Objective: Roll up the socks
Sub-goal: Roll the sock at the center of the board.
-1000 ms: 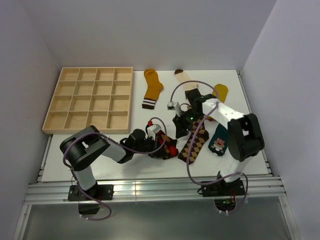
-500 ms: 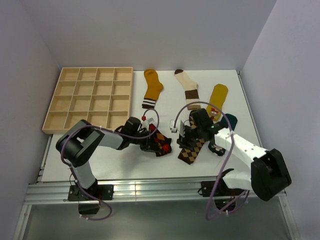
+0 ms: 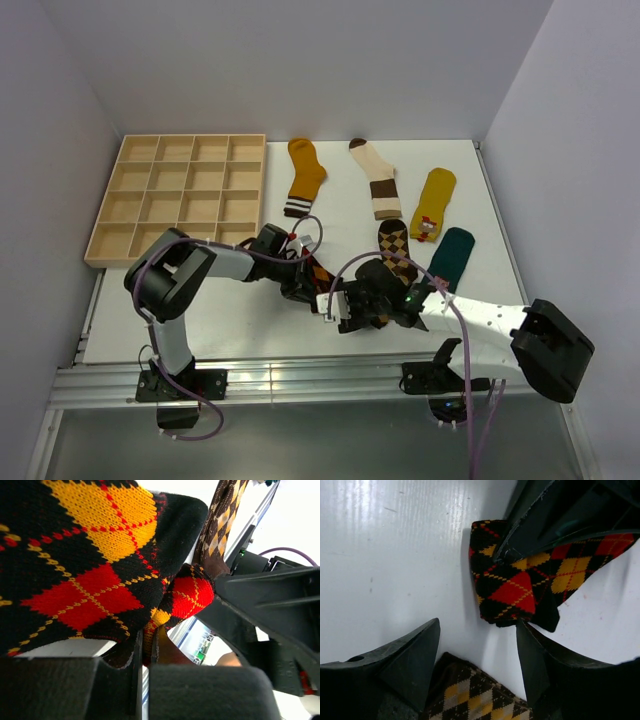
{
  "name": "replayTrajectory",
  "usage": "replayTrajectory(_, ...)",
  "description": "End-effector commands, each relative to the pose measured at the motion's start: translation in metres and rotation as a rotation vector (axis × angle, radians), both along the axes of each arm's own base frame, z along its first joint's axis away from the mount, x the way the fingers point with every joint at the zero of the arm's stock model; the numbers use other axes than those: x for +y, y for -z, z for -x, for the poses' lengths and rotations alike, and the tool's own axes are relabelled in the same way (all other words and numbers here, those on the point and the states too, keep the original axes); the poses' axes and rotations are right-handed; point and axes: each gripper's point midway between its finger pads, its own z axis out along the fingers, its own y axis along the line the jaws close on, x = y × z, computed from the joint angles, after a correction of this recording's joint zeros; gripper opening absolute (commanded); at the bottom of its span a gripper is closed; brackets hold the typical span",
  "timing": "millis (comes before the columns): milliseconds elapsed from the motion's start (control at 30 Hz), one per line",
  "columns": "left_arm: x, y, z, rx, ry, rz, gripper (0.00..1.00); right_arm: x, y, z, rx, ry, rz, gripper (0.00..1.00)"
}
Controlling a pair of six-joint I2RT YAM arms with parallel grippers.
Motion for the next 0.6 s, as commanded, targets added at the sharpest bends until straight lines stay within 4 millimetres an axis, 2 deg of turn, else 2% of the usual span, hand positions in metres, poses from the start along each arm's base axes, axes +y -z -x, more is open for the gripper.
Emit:
replayTrajectory(0,0.012,0.023,0.011,0.056,0.009,-0.098,0.00,0.015,-0.023,-0.022,-0.191,0.017,-0.080,0.69)
replayTrajectory(367,0.012,0.030,0.012,0.090,0.041,-0.134,0.00,0.027,-0.022,-0.026,-0.364,0.012,-0.084,0.68)
replayTrajectory(567,0.013,0.029,0.010,0.088,0.051,-0.140,0.00,0.029,-0.014,-0.017,-0.359,-0.035,-0.061,0.67)
